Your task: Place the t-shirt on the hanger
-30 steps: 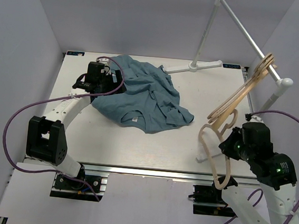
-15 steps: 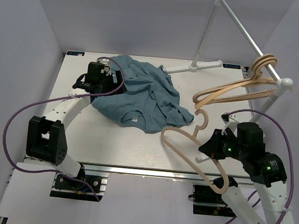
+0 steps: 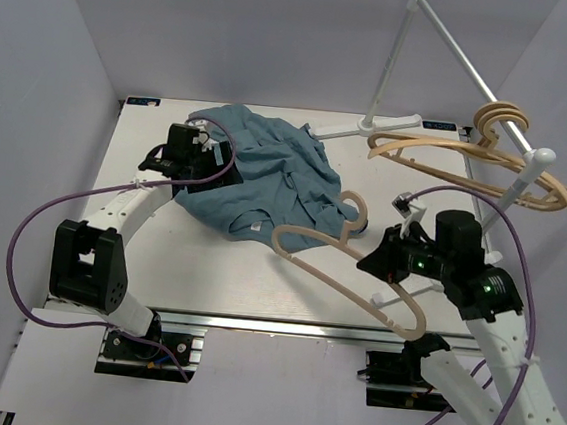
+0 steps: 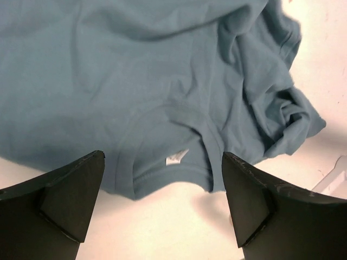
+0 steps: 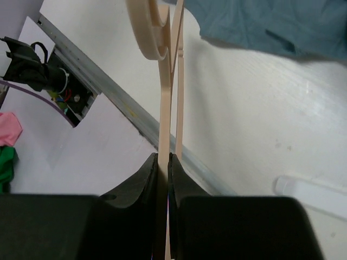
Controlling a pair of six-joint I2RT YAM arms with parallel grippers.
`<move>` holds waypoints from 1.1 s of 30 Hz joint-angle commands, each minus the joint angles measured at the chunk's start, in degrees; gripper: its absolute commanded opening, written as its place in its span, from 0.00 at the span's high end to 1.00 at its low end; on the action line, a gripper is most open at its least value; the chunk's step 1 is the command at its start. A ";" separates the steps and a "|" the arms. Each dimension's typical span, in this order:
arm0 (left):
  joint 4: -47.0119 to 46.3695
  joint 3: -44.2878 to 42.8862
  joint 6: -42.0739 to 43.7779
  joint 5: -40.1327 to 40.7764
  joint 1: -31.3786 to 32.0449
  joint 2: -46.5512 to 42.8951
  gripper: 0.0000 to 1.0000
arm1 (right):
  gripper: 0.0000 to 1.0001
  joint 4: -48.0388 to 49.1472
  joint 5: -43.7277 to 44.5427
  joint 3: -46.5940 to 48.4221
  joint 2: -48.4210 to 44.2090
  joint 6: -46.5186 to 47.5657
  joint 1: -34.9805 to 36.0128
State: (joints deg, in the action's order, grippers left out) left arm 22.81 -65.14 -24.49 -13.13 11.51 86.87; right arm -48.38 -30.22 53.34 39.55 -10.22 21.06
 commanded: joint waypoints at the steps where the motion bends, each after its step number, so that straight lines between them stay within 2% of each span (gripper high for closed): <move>1: 3.99 2.56 -3.01 -1.30 0.44 -1.18 0.02 | 1.00 13.02 -3.27 1.14 2.10 3.53 1.87; 5: 6.90 5.20 -6.09 8.62 2.73 -3.02 0.02 | 1.00 18.66 -2.14 3.25 6.84 3.80 6.35; 9: 6.81 7.75 -4.61 11.88 6.15 -3.29 0.02 | 1.00 22.53 9.70 7.74 12.30 1.79 11.63; 12: 8.82 7.23 -2.76 21.43 12.12 -2.59 0.02 | 1.00 26.58 16.65 10.46 15.20 -1.03 12.43; 15: 8.66 7.14 -1.79 23.58 14.07 -1.27 0.02 | 1.00 26.94 24.82 13.45 17.92 -2.00 12.43; 17: 8.22 6.96 -1.88 24.11 14.07 -0.30 0.03 | 1.00 26.76 26.69 14.33 19.33 -1.65 12.43; 24: 10.15 4.24 -2.66 27.54 14.07 6.99 0.10 | 1.00 26.76 27.58 14.51 20.22 0.28 12.52; 29: 10.24 3.36 -3.19 30.08 14.07 9.63 0.20 | 1.00 27.02 25.13 13.46 20.04 1.25 12.52; 33: 12.61 1.43 -5.82 33.69 14.07 10.60 0.46 | 1.00 26.32 17.33 11.53 20.30 3.36 12.52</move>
State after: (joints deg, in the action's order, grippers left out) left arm 34.17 -60.53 -28.58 16.19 25.63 98.45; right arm -24.62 -7.01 65.45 60.07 -9.06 33.39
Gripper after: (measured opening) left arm 0.568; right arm 0.133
